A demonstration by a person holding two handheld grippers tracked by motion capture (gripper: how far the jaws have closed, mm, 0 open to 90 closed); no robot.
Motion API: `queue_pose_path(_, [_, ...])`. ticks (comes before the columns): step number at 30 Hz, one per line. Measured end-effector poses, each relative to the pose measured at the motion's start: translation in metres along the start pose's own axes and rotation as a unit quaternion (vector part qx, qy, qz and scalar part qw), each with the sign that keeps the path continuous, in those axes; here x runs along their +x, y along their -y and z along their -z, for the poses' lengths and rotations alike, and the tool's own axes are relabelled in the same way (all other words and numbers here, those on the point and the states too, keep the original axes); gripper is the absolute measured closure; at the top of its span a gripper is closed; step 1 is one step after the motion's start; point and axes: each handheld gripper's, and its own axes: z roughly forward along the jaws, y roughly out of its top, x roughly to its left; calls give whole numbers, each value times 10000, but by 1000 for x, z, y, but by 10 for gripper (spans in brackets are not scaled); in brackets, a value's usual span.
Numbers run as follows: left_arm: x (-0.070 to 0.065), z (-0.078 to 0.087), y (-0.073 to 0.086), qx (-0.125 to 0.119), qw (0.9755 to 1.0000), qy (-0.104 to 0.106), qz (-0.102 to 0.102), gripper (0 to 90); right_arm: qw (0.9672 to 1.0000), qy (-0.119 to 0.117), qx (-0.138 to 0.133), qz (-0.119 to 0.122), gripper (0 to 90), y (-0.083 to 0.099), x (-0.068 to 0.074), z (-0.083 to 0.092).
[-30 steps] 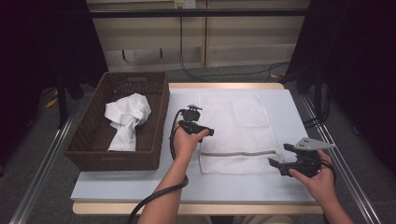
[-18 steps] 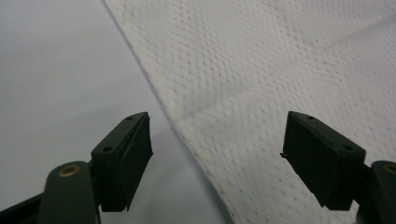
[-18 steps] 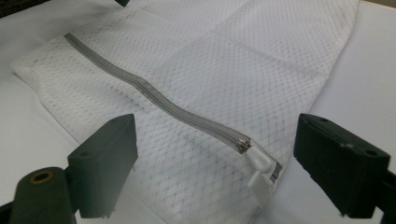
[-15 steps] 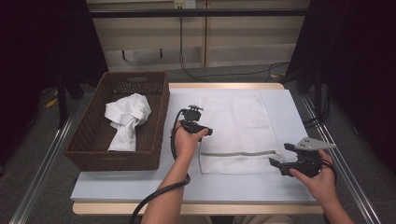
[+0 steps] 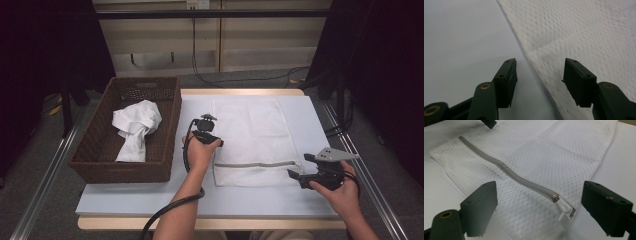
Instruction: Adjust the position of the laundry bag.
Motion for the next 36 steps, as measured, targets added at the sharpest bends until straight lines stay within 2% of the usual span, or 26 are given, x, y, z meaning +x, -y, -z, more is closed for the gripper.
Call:
queue_pose_path(3, [0,0,0,13,10000,5,48,503,10000,2,-9,45,136,0,0,0])
queue_pose_path(4, [-1,0,0,37,9998,27,194,519,10000,-1,1,27,135,0,1,0])
queue_pose_path(5, [-1,1,-1,95,9997,100,216,534,10000,-7,1,35,135,0,1,0])
queue_pose_path(7, [-5,0,-1,123,9998,4,165,564,10000,-8,18,36,136,0,1,-1])
queue_pose_path(9, [-7,0,-3,185,9996,10,226,597,10000,0,26,49,136,0,1,-1])
queue_pose_path(11, [-8,0,-4,249,9995,-81,194,628,10000,-3,15,54,136,-1,1,-1])
queue_pose_path(14, [-9,-1,-6,278,9990,-168,294,676,10000,-2,13,65,136,-1,2,-1])
queue_pose_path(18, [-10,-2,-6,242,9979,-203,571,713,10000,-22,16,71,136,-1,2,-2])
queue_pose_path(21, [-9,-2,-7,274,9974,-284,606,769,10000,-36,3,72,136,-1,2,-2])
queue_pose_path(26, [-11,-2,-9,369,9968,-413,570,792,10000,-32,2,58,134,-1,1,-2])
queue_pose_path(36, [-10,-3,-9,365,9964,-389,655,825,10000,-24,9,62,134,0,1,-3])
